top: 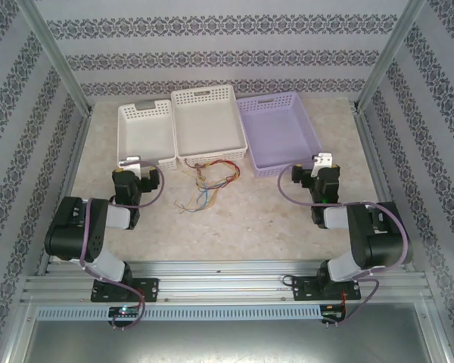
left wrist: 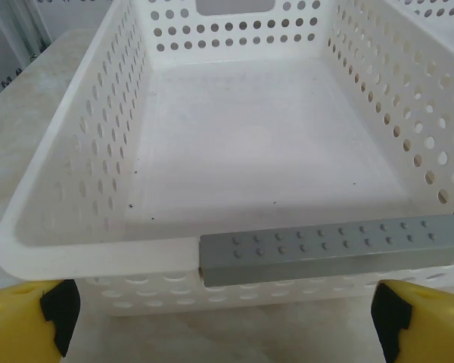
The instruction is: Untangle the cables
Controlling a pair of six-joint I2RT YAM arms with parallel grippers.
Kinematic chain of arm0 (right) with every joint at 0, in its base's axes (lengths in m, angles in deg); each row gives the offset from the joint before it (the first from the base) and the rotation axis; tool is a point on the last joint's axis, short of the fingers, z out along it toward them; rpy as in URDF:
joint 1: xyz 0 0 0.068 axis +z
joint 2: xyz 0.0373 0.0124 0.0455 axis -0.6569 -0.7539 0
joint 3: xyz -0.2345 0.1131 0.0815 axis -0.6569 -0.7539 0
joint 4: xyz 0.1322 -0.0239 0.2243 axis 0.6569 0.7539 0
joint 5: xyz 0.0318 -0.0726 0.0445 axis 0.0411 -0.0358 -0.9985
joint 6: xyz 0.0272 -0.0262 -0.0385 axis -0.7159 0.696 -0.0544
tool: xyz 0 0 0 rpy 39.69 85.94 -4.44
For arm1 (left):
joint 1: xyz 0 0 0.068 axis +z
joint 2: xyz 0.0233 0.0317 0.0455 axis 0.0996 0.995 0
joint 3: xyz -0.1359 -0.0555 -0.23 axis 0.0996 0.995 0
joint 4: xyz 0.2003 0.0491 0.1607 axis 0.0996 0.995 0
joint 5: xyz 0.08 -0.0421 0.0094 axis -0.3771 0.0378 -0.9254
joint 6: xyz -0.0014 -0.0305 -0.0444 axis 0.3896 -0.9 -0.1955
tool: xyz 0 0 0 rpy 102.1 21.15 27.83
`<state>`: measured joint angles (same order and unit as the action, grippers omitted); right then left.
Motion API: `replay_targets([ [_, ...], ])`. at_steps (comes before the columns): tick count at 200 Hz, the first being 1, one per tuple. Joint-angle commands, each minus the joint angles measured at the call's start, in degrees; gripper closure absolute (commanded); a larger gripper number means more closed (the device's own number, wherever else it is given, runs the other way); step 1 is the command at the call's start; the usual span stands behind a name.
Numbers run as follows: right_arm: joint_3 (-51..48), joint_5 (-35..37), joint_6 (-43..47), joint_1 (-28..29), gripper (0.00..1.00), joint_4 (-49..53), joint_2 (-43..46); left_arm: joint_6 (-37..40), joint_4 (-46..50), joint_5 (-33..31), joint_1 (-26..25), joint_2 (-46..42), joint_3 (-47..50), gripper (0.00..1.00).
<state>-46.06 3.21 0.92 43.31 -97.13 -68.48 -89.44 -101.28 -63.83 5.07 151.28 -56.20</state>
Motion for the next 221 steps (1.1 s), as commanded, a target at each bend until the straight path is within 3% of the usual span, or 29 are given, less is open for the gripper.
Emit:
replay_targets([
  [1, 0.87, -1.46, -0.29, -0.74, 0.02, -0.50, -0.10, 0.29, -1.83, 0.45, 0.56, 0.10, -0.01, 0.00],
  [126, 0.79, -1.57, -0.26, -0.77, 0.02, -0.52, 0.01, 0.29, -1.82, 0.46, 0.56, 0.10, -0.01, 0.00],
  [154, 2.72, -7.96, 2.20, -0.66, 0.02, 4.34, 2.28, 0.29, -1.82, 0.49, 0.56, 0.10, -0.01, 0.00],
  [180, 6.58, -2.02, 1.03, -0.04, 0.02, 17.29, 9.42, 0.33, -1.83, 0.49, 0.56, 0.10, -0.01, 0.00],
  [203, 6.18, 4.96, 1.31, 4.13, 0.02, 18.94, 16.36, 0.46, -1.66, 0.90, 0.56, 0.10, -0.10, 0.00],
  [221, 7.12, 5.05, -1.06, 4.29, 0.02, 20.51, 18.77, 0.55, -1.48, 1.15, 0.56, 0.14, -0.19, 0.00],
])
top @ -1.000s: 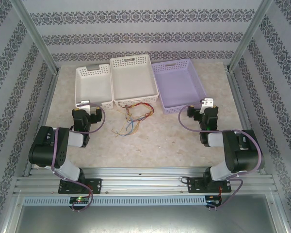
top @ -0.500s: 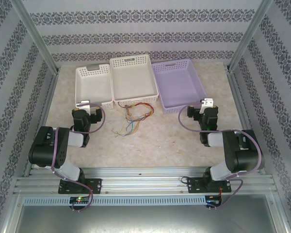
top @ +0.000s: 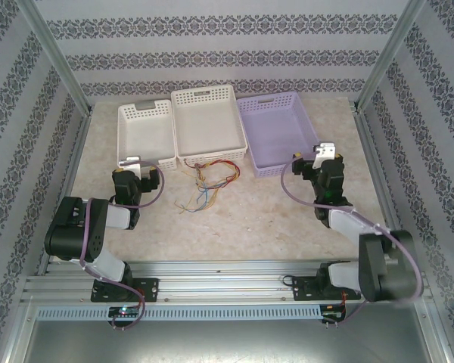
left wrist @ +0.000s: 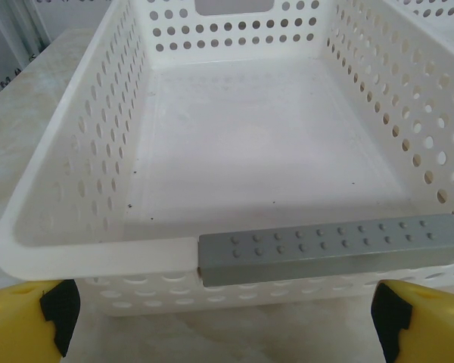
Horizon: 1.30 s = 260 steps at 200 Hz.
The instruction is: Untangle the cables
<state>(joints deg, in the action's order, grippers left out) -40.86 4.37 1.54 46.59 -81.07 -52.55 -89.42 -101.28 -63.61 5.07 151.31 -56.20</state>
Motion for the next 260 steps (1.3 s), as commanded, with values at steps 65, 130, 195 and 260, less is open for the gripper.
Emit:
replay_targets([
  [65, 7.50, -6.69, -17.04, 5.12, 0.02, 24.78, 13.46, 0.62, -1.30, 1.24, 0.56, 0.07, -0.32, 0.00],
  [130, 3.17, -17.43, -36.73, 0.09, 0.02, 23.74, 26.32, 1.14, -0.60, 2.63, 0.56, 0.07, -0.63, 0.00],
  [195, 12.99, 1.74, -20.11, 22.50, 0.02, 44.82, 19.81, 1.32, -0.34, 3.00, 0.56, 0.07, -0.72, 0.00],
  [260, 28.42, 7.79, -15.78, 34.79, 0.11, 58.53, 1.83, 1.45, -0.16, 3.52, 0.60, 0.07, -0.89, 0.00],
])
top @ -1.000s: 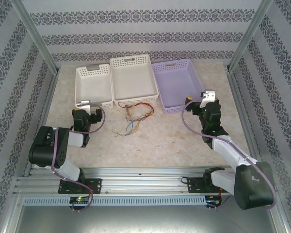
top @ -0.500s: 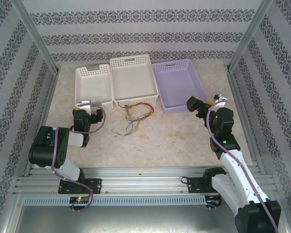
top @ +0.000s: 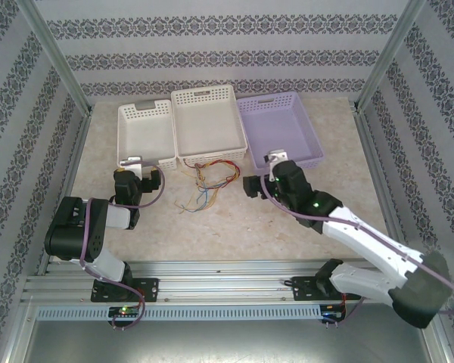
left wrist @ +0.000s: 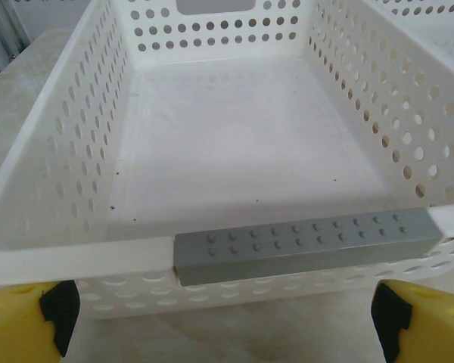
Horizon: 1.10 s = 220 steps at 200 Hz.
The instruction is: Untangle the cables
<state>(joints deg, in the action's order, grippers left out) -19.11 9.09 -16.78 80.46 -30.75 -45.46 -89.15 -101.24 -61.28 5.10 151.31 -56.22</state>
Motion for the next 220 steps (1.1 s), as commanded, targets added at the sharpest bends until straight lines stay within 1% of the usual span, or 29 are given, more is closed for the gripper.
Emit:
replay_targets([
  [1, 6.95, 3.08, 2.61, 0.93, 0.11, 8.49, -5.62, 1.21, -0.20, 1.23, 0.56, 0.07, -0.87, 0.00],
  [27, 13.35, 2.58, 3.61, 1.18, 0.20, 13.80, -13.12, 1.18, -0.20, 1.27, 0.54, 0.07, -0.87, 0.00],
  [75, 23.27, -0.66, 6.84, 0.92, 0.21, 17.77, -24.56, 1.27, -0.20, 1.27, 0.54, 0.12, -0.87, 0.00],
  [113, 31.99, -4.20, 9.99, 0.46, 0.30, 20.85, -35.49, 1.26, -0.12, 1.37, 0.53, 0.07, -0.87, 0.00],
  [135, 36.50, -3.95, 11.02, 0.02, 0.33, 22.68, -41.09, 1.32, -0.12, 1.43, 0.54, 0.07, -0.87, 0.00],
  [160, 39.11, -5.58, 11.83, -1.53, 0.35, 22.18, -45.30, 1.32, -0.12, 1.45, 0.54, 0.03, -0.87, 0.00],
  [182, 41.07, -5.53, 12.26, -2.95, 0.39, 21.35, -48.24, 1.35, -0.12, 1.50, 0.54, 0.12, -0.87, 0.00],
  [204, 42.15, -6.16, 12.00, -4.60, 0.43, 20.40, -50.30, 1.37, -0.12, 1.54, 0.54, 0.07, -0.87, 0.00],
  [220, 42.42, -7.00, 11.94, -5.21, 0.43, 19.19, -51.27, 1.31, -0.12, 1.54, 0.53, 0.07, -0.87, 0.00],
])
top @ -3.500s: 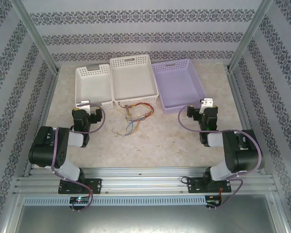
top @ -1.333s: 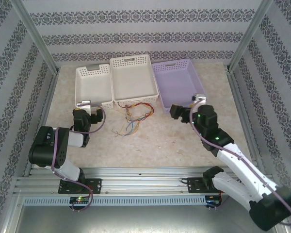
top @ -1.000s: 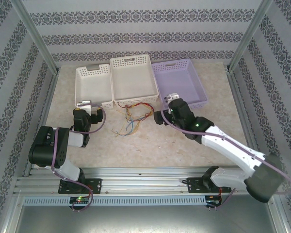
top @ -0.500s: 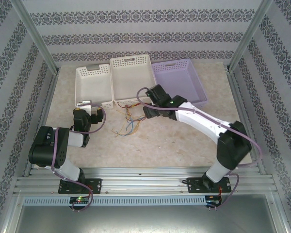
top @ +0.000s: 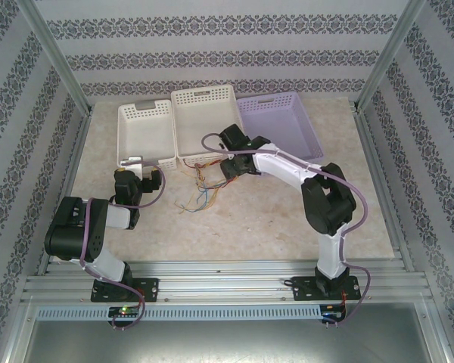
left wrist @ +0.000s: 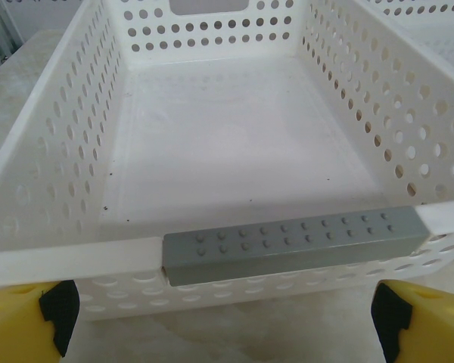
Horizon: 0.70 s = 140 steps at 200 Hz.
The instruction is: Untangle the cables
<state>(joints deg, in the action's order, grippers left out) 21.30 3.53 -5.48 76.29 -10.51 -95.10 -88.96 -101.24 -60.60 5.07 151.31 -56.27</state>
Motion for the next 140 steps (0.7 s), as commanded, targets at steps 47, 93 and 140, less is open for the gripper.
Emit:
replay_targets([
  [47, 4.06, -3.35, 1.06, -0.97, 0.43, -2.49, -5.02, 1.20, -0.08, 0.86, 0.56, 0.08, -0.83, 0.00],
  [93, 5.22, -2.62, 1.36, -1.13, 0.44, -3.59, -7.67, 1.18, -0.11, 0.86, 0.56, 0.08, -0.83, 0.00],
  [140, 5.66, -2.17, 0.49, -1.49, 0.46, -5.48, -10.15, 1.21, -0.11, 0.86, 0.56, 0.07, -0.83, 0.00],
])
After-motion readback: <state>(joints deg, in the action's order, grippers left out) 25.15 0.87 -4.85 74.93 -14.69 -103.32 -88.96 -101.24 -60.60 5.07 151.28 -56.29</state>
